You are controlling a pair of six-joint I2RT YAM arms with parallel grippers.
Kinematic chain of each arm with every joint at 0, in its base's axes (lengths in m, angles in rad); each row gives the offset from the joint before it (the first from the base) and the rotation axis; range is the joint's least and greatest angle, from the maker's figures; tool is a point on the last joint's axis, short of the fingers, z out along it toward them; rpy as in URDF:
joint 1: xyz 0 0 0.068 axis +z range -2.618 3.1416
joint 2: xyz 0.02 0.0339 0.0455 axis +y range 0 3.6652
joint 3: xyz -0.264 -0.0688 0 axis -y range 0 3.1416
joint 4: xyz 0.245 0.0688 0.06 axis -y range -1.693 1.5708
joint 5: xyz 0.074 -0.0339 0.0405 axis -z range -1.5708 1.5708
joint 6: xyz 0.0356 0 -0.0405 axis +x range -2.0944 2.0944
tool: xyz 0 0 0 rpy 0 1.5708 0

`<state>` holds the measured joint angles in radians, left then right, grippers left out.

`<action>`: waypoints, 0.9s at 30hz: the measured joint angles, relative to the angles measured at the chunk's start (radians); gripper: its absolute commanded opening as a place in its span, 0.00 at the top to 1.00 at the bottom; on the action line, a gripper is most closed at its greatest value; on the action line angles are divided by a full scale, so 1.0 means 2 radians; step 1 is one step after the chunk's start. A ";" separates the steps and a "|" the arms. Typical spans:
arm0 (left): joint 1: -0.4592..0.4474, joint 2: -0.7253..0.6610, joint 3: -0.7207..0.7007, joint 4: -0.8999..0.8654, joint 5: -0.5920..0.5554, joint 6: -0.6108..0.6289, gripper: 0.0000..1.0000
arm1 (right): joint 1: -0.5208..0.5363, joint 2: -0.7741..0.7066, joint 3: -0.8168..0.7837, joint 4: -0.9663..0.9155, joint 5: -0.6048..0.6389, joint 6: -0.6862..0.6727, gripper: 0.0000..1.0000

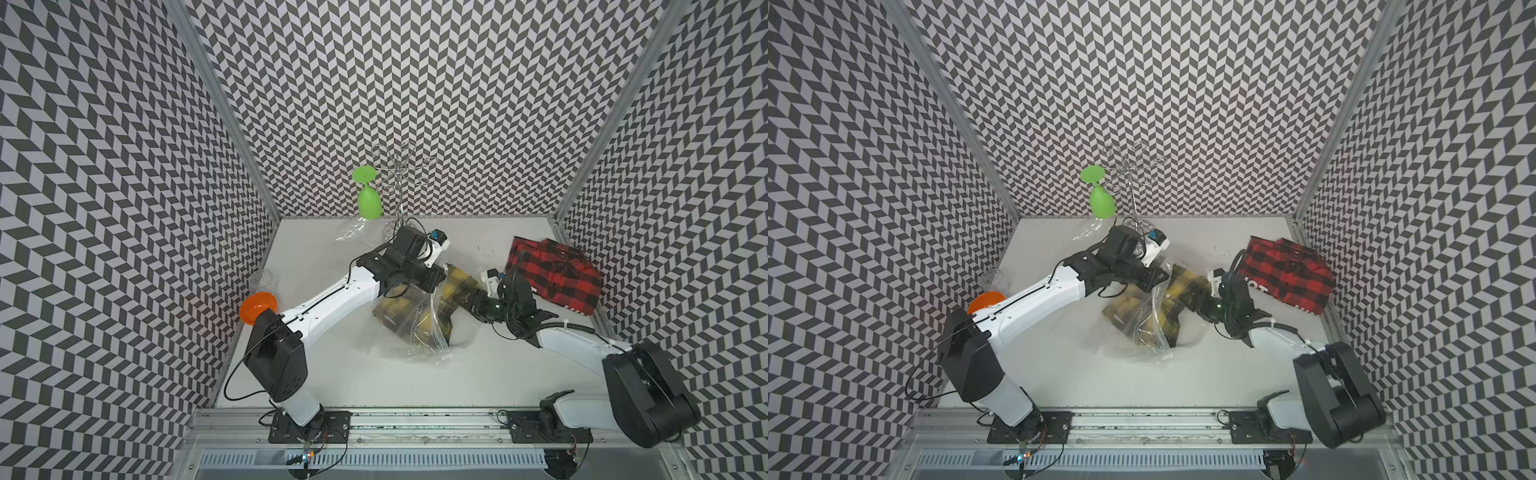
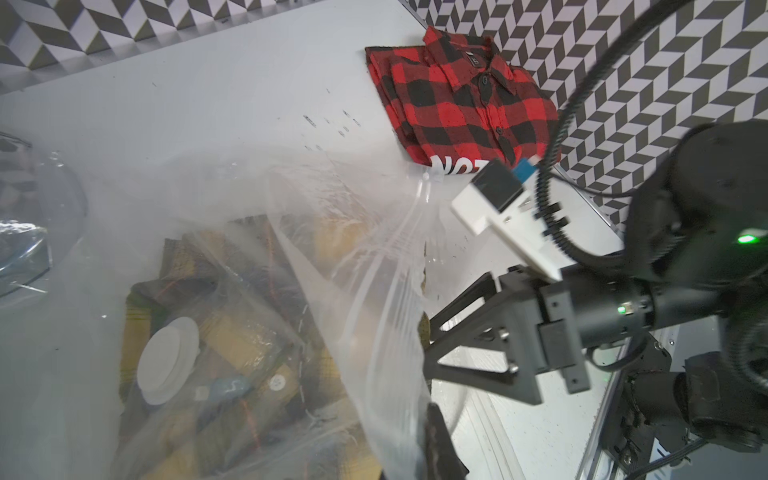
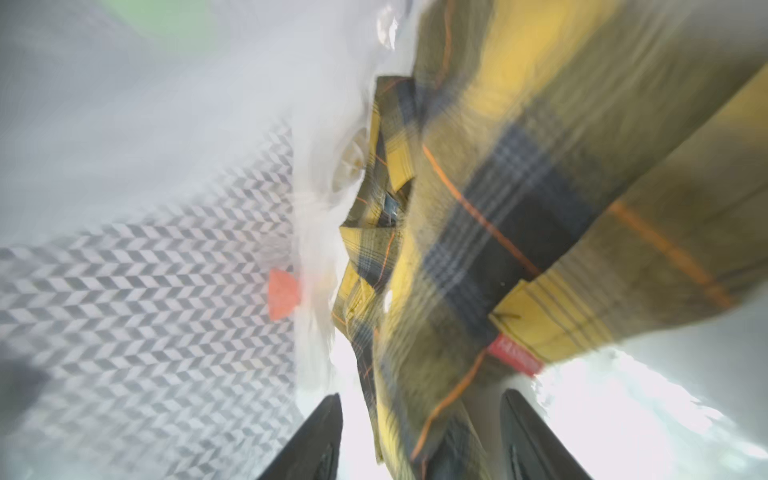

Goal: Place the folded shirt into the vacuum bag
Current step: Adjust the shirt in the vacuum bag.

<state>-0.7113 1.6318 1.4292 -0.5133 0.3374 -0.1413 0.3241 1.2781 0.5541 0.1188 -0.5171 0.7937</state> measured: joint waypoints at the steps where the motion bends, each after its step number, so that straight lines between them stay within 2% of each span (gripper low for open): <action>1: 0.002 -0.003 -0.003 0.003 0.003 -0.003 0.92 | -0.002 -0.016 0.001 -0.010 0.006 -0.002 0.67; 3: 0.006 -0.006 -0.010 0.015 0.013 -0.008 0.92 | -0.001 -0.043 0.003 -0.018 0.010 -0.002 0.76; 7: 0.006 -0.005 -0.019 0.032 0.025 -0.017 0.92 | 0.029 -0.035 0.011 0.012 0.016 0.024 0.79; 12: 0.006 -0.005 -0.023 0.042 0.027 -0.018 0.92 | 0.076 0.051 0.025 0.091 0.016 0.078 0.80; 16: 0.016 -0.007 -0.034 0.051 0.027 -0.018 0.92 | 0.076 0.114 0.013 0.131 0.029 0.112 0.79; 21: 0.030 -0.009 -0.057 0.059 0.031 -0.018 0.92 | 0.047 0.185 -0.019 0.152 0.031 0.101 0.72; 24: 0.033 -0.009 -0.066 0.062 0.033 -0.018 0.92 | 0.046 0.176 -0.002 0.132 0.027 0.079 0.64; 27: 0.033 -0.009 -0.068 0.066 0.038 -0.019 0.92 | 0.045 0.127 0.007 0.082 0.034 0.056 0.55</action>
<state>-0.6453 1.6131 1.2922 -0.3820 0.4129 -0.1802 0.4137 1.5318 0.5690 0.2825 -0.4500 0.9058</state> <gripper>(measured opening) 0.078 0.410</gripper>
